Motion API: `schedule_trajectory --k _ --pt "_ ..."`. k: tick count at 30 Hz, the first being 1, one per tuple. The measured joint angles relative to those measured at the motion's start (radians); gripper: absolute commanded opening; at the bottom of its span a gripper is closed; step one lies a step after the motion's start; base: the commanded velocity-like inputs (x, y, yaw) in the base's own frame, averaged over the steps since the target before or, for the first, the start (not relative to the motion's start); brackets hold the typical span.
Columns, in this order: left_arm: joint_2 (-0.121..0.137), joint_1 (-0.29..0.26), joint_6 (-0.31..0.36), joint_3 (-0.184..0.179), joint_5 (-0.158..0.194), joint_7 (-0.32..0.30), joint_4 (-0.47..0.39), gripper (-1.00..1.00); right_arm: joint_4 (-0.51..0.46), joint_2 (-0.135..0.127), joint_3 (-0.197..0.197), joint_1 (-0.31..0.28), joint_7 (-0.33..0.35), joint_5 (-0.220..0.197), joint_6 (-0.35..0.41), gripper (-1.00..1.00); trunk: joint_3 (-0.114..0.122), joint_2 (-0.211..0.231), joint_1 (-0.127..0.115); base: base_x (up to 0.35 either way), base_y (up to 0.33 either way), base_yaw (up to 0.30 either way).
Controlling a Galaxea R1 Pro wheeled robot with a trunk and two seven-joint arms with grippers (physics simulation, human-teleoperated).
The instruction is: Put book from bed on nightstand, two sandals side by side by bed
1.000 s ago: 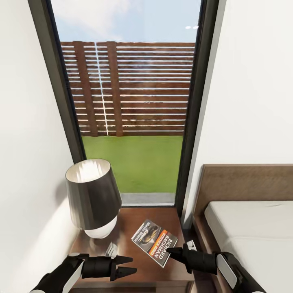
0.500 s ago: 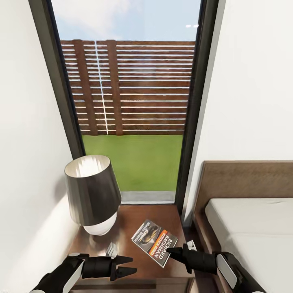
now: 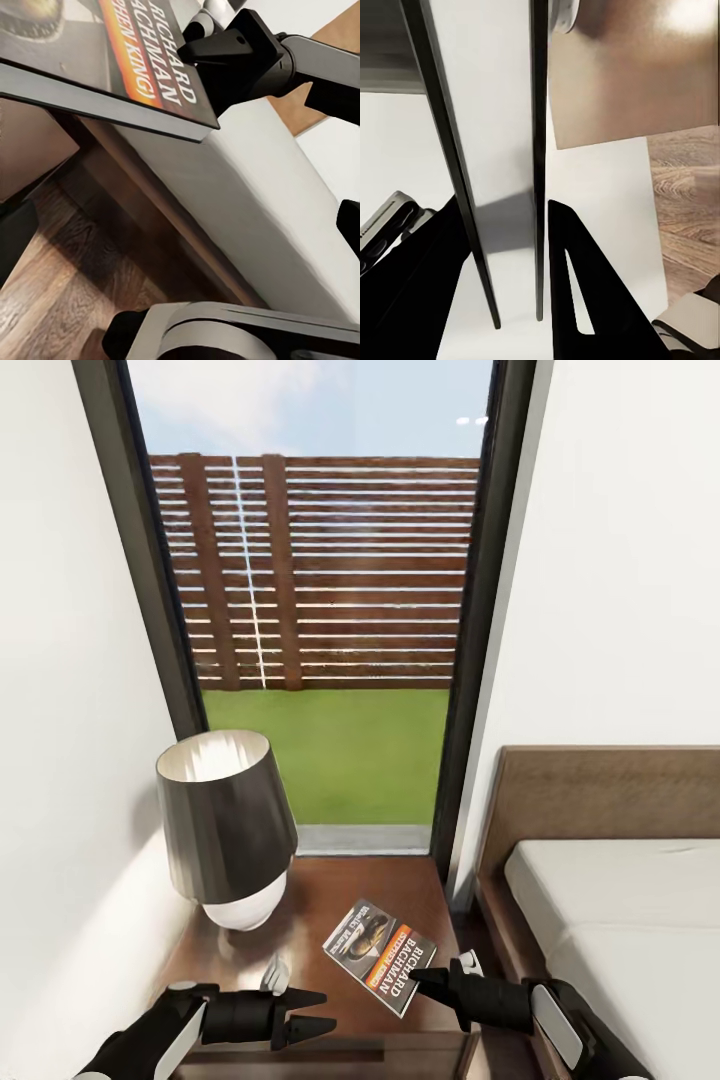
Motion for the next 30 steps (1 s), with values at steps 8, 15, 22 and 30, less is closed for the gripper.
schedule_trajectory --k 8,15,22,30 --pt "0.0 0.0 0.0 0.0 0.0 0.0 0.0 1.0 0.0 0.0 0.0 0.0 0.0 -0.002 0.001 -1.0 -0.009 -0.021 0.012 0.0 0.0 0.0" --pt "0.0 0.0 0.0 0.0 0.001 0.0 0.0 1.0 0.0 0.0 0.0 0.0 0.0 -0.001 0.001 -1.0 -0.009 -0.021 0.011 0.127 0.0 0.0" --pt "0.001 0.0 -0.001 0.0 0.001 0.0 0.0 1.0 0.0 0.001 0.0 0.0 0.0 -0.002 0.001 -1.0 -0.009 -0.021 0.012 0.06 0.0 0.0" --pt "0.0 0.0 -0.002 0.0 0.001 0.0 0.0 1.0 0.0 0.007 0.0 0.0 0.0 -0.001 0.0 -1.0 -0.009 -0.021 0.011 0.226 0.101 0.0"
